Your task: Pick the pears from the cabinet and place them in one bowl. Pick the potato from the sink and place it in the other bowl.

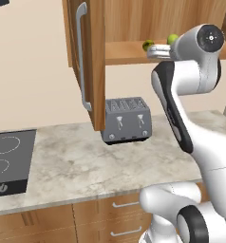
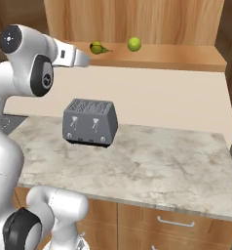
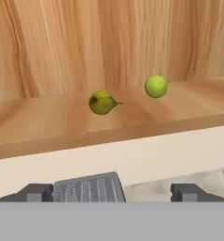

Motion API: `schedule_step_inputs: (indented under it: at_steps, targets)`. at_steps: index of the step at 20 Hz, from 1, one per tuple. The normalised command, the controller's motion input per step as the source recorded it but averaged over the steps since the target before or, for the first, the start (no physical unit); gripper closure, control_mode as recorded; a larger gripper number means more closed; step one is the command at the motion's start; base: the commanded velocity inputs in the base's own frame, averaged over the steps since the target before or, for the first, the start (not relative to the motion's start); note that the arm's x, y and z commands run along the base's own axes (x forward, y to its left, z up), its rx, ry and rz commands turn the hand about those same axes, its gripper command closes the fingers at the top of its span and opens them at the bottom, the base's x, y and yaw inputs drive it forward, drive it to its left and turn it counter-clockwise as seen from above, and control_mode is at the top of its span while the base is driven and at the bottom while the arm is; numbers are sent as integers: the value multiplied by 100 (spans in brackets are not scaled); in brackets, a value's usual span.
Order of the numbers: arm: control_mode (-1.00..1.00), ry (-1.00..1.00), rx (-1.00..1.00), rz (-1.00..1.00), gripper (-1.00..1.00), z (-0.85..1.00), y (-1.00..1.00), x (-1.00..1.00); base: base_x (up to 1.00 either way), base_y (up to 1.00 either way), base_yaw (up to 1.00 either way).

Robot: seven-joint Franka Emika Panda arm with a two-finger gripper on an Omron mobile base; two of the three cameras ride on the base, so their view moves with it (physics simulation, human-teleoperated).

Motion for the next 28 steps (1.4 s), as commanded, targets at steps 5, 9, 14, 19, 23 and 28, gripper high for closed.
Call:
schedule_step_inputs:
  at_steps: [5, 9, 14, 19, 23, 28]
  targets:
    - [-100, 2, 1, 9, -100, 5, -19, 68, 0, 0, 0]
    - [-100, 0, -10, 11, -100, 6, -3, 58, 0, 0, 0]
    - [-100, 1, -4, 9, -100, 0, 0, 77, 0, 0, 0]
    - [-100, 1, -2, 1, -100, -1, -11, 77, 0, 0, 0]
    - [-100, 3, -1, -3, -100, -11, -1, 78, 0, 0, 0]
    - [-100, 4, -2, -2, -100, -5, 0, 67, 0, 0, 0]
